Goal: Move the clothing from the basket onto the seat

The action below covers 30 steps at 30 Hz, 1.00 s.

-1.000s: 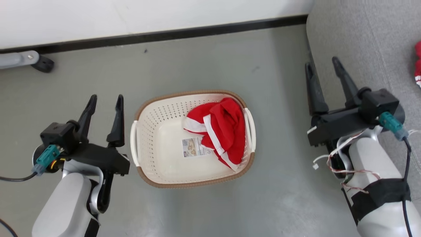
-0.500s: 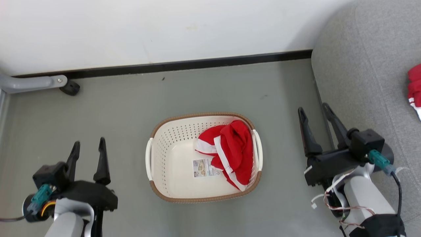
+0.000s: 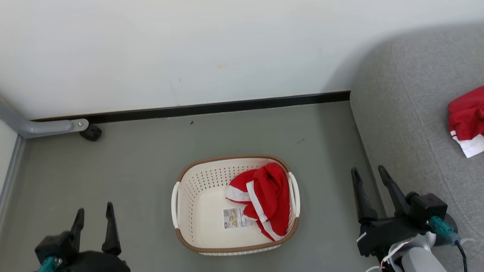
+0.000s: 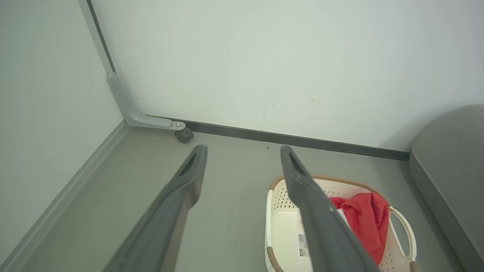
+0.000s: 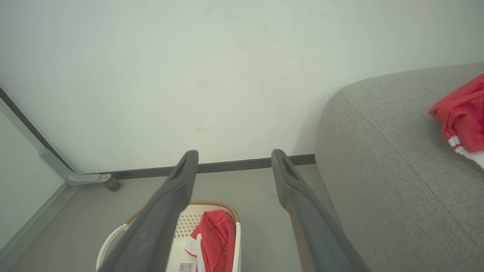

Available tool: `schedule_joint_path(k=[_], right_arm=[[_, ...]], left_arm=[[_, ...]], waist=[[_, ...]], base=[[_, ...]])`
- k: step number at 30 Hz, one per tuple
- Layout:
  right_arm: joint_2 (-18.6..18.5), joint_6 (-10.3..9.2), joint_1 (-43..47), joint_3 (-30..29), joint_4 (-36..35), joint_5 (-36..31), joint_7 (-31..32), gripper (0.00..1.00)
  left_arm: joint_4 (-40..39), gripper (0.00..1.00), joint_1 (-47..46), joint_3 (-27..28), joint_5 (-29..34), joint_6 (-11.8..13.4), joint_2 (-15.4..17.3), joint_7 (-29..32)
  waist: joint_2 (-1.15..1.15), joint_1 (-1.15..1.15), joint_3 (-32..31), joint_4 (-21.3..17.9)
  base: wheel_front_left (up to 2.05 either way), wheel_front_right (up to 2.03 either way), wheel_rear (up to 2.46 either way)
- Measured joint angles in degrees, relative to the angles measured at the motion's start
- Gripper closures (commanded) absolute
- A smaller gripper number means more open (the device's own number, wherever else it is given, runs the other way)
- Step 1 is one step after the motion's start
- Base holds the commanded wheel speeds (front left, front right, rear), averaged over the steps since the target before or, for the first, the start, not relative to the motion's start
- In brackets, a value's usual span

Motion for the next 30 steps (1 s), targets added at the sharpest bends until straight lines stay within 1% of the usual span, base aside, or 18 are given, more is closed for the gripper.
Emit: schedule_joint_path(k=[6,8,11,15,18,27,30], right_arm=[[0.1,-0.24,3.9,0.3,-2.1,0.2,0.0,0.00],[0.2,-0.68,5.1,0.4,-2.6,0.2,0.0,0.00],[0.2,-0.74,6.1,0.6,-3.3,0.2,0.0,0.00],[0.3,-1.45,7.2,0.7,-4.2,0.1,0.0,0.00],[0.3,-1.72,8.1,1.0,-5.1,-0.1,0.0,0.00],[0.3,-1.76,8.5,1.6,-6.3,-0.1,0.0,0.00],[0.3,-2.19,8.5,1.7,-6.5,-0.1,0.0,0.00]], left_arm=[[-2.9,0.00,4.9,1.8,2.1,0.8,-1.8,0.0],[-3.1,0.00,5.8,2.5,2.3,0.8,-1.9,0.0],[-3.8,0.00,6.4,3.2,2.7,0.8,-2.1,0.0],[-6.3,0.00,9.4,3.6,4.0,0.9,-3.8,0.0],[-7.9,0.00,11.8,4.4,5.3,0.9,-4.3,0.0],[-10.4,0.00,12.5,6.7,6.7,1.4,-5.1,0.0],[-10.9,0.00,12.9,7.1,7.2,1.4,-5.3,0.0]], waist=[[0.00,0.00,-2.3,-0.1],[0.00,0.00,-2.9,0.0],[0.00,0.00,-3.8,0.1],[0.00,0.00,-4.8,0.3],[0.00,0.00,-5.4,0.5],[0.00,0.01,-5.5,0.5],[0.01,0.01,-5.5,0.4]], base=[[0.00,0.00,0.00],[0.00,0.00,0.00],[0.00,0.00,0.00],[0.00,0.00,0.00],[0.00,0.00,0.00],[0.00,0.00,0.00],[0.00,0.00,0.00]])
